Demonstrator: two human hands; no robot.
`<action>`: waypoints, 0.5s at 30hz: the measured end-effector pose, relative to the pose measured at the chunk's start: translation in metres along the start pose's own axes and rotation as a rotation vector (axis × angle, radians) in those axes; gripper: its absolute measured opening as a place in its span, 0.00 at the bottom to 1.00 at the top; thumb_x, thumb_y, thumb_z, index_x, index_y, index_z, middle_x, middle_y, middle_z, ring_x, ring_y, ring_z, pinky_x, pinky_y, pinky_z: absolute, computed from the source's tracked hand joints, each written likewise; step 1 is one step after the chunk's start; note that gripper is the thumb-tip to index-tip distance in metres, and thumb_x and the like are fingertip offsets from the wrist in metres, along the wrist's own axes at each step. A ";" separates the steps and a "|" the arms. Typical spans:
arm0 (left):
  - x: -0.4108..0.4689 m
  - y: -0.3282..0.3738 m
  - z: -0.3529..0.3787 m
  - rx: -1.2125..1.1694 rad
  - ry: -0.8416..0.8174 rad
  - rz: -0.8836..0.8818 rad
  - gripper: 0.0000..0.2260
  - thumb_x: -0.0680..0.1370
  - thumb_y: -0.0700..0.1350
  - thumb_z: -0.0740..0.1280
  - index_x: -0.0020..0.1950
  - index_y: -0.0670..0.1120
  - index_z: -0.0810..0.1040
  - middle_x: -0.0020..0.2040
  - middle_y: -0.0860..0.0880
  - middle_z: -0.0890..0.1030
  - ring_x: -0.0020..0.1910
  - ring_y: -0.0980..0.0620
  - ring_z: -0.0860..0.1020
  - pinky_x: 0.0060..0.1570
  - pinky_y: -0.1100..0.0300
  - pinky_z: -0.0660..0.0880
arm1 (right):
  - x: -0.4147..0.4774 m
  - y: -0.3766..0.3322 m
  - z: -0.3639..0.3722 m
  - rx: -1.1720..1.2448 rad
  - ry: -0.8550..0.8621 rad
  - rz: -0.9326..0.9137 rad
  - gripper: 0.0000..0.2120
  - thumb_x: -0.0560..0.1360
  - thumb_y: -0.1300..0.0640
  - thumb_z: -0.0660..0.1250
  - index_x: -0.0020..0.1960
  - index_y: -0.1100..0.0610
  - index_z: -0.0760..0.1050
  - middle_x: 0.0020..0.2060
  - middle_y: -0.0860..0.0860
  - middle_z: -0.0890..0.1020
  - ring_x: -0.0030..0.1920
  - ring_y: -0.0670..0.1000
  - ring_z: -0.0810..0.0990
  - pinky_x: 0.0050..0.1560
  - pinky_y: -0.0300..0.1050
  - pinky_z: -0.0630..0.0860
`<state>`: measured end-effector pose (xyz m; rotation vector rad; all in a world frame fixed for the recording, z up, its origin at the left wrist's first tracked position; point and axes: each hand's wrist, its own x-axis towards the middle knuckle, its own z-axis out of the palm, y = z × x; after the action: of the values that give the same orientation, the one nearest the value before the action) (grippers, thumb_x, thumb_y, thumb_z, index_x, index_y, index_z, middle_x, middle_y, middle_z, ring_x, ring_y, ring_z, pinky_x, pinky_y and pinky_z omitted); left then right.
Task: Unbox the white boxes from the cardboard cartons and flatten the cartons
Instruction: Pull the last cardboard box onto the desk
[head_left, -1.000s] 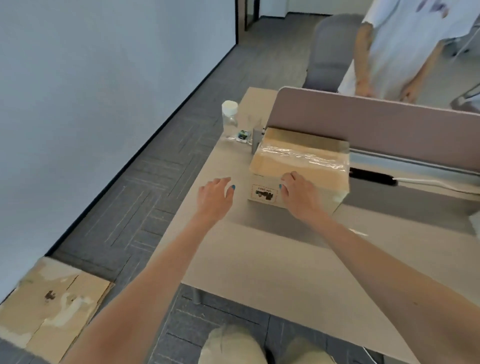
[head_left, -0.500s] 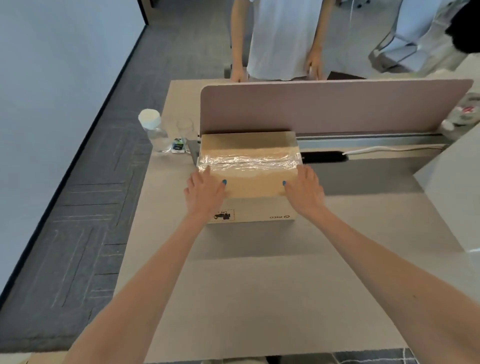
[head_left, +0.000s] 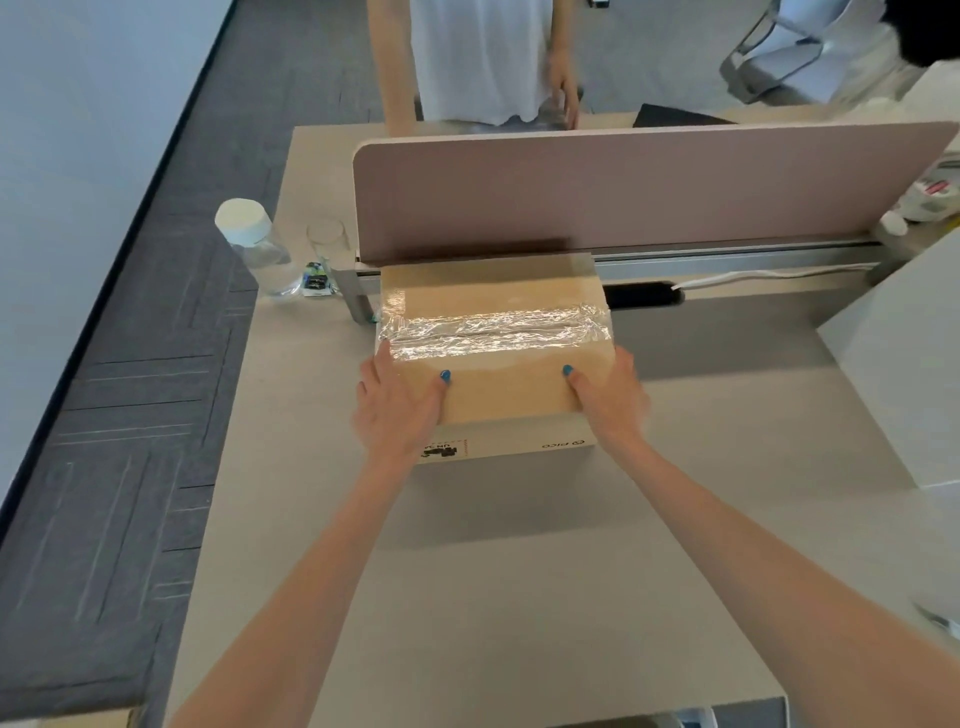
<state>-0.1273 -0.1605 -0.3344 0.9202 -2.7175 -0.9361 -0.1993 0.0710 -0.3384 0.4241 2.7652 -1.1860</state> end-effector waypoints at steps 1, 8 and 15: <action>-0.008 0.005 0.004 -0.005 -0.002 -0.001 0.38 0.75 0.62 0.68 0.79 0.51 0.55 0.72 0.48 0.65 0.69 0.45 0.68 0.61 0.47 0.69 | -0.001 0.007 -0.008 -0.007 0.000 0.007 0.31 0.73 0.43 0.68 0.70 0.52 0.63 0.60 0.50 0.77 0.58 0.56 0.77 0.54 0.47 0.70; -0.084 0.052 0.041 -0.025 -0.038 0.006 0.39 0.74 0.63 0.68 0.79 0.52 0.55 0.72 0.49 0.66 0.68 0.45 0.68 0.60 0.47 0.69 | -0.017 0.073 -0.082 -0.052 0.043 0.031 0.28 0.73 0.44 0.67 0.69 0.51 0.64 0.59 0.50 0.78 0.58 0.57 0.77 0.56 0.50 0.71; -0.190 0.101 0.086 -0.099 0.003 0.003 0.39 0.74 0.62 0.70 0.79 0.52 0.56 0.72 0.49 0.66 0.68 0.45 0.68 0.63 0.47 0.68 | -0.035 0.155 -0.168 -0.094 0.021 0.002 0.30 0.73 0.43 0.67 0.71 0.51 0.62 0.60 0.51 0.78 0.59 0.58 0.76 0.55 0.50 0.70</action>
<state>-0.0505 0.0582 -0.3287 0.8980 -2.6421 -1.0573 -0.1181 0.2869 -0.3223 0.4328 2.8236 -1.0511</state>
